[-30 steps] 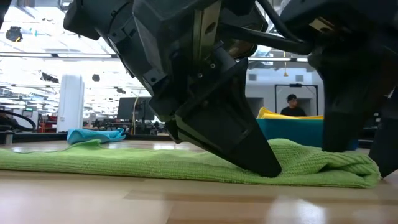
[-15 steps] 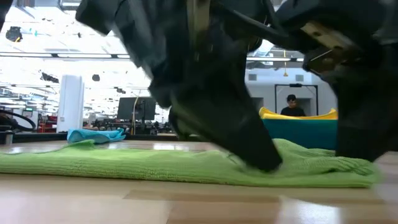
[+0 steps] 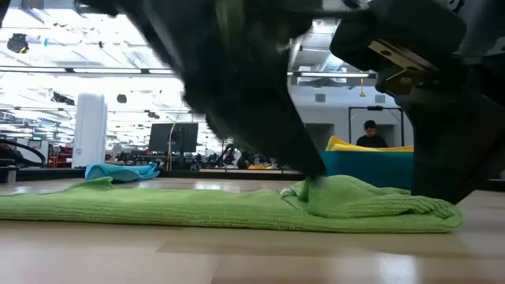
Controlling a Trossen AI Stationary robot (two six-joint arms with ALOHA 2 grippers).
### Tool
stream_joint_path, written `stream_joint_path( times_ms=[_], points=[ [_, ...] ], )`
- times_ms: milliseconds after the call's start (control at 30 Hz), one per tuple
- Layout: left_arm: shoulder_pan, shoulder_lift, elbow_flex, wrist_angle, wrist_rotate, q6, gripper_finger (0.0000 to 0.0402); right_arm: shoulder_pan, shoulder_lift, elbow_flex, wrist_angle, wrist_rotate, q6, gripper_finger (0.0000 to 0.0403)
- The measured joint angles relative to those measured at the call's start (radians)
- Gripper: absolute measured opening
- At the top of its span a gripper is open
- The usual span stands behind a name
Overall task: Fold microfiber towels
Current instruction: Fold the green microfiber cloth
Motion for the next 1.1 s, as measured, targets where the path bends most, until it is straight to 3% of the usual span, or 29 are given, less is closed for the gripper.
stream_joint_path(
  times_ms=[200,433,633,800,933,1100],
  points=[
    [0.004,0.031,0.003,0.049,-0.011,-0.014,0.0,0.0,0.0,0.0,-0.002,-0.007,-0.001,0.0022],
    [0.01,0.032,0.004,-0.058,-0.008,-0.057,0.0,0.0,-0.001,0.0,0.001,-0.015,-0.001,0.0007],
    [0.021,-0.06,0.037,-0.157,0.031,-0.05,0.0,-0.005,-0.001,0.0,0.003,-0.016,-0.002,0.0013],
    [0.016,-0.161,0.043,-0.372,-0.01,-0.036,0.0,-0.007,-0.001,0.0,0.003,-0.019,-0.024,0.001],
    [-0.016,-0.203,-0.02,-0.482,-0.027,-0.133,0.0,-0.006,-0.001,0.0,0.001,-0.01,-0.027,0.0021],
    [-0.078,-0.3,-0.15,-0.406,-0.036,-0.316,0.0,-0.006,-0.001,0.0,0.0,-0.013,-0.03,0.0053]
  ],
)
